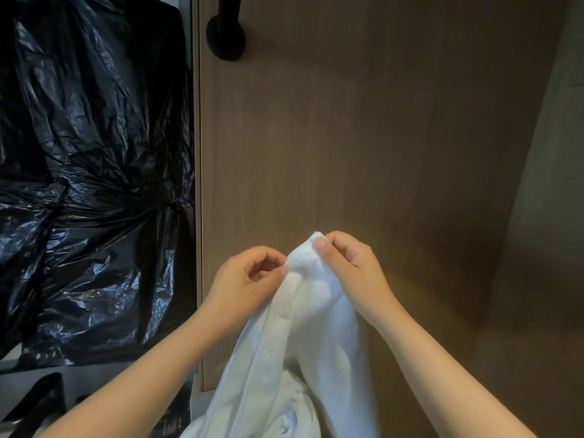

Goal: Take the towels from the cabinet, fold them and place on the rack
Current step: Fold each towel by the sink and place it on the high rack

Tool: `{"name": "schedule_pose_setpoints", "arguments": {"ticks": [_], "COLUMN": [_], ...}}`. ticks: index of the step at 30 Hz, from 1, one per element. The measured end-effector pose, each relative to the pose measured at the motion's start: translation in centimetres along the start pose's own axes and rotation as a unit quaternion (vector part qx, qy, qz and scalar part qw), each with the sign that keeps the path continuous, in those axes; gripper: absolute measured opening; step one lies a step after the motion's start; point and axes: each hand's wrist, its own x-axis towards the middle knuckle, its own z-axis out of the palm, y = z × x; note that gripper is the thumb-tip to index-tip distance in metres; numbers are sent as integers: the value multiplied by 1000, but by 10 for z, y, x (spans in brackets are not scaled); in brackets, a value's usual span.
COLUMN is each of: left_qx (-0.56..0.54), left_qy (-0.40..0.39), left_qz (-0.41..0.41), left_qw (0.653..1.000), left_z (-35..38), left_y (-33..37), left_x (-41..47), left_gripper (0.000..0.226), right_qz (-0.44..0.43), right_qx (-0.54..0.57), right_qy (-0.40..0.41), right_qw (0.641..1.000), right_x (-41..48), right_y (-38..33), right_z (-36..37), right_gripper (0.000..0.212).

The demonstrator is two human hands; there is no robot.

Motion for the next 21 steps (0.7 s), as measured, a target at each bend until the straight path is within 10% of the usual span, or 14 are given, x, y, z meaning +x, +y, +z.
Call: {"name": "schedule_pose_setpoints", "arguments": {"ticks": [14, 21], "left_qx": [67, 129], "left_qy": [-31, -71], "left_qz": [9, -21], "left_qw": [997, 989], "left_z": [16, 16], "left_y": [-7, -24], "left_x": [-3, -1], "left_gripper": [4, 36], "right_qz": [-27, -54], "right_qx": [-22, -51], "right_qy": [95, 129], "right_qw": [995, 989], "right_x": [13, 23], "right_y": [-10, -18], "right_z": [-26, -51], "right_gripper": [39, 40]}}
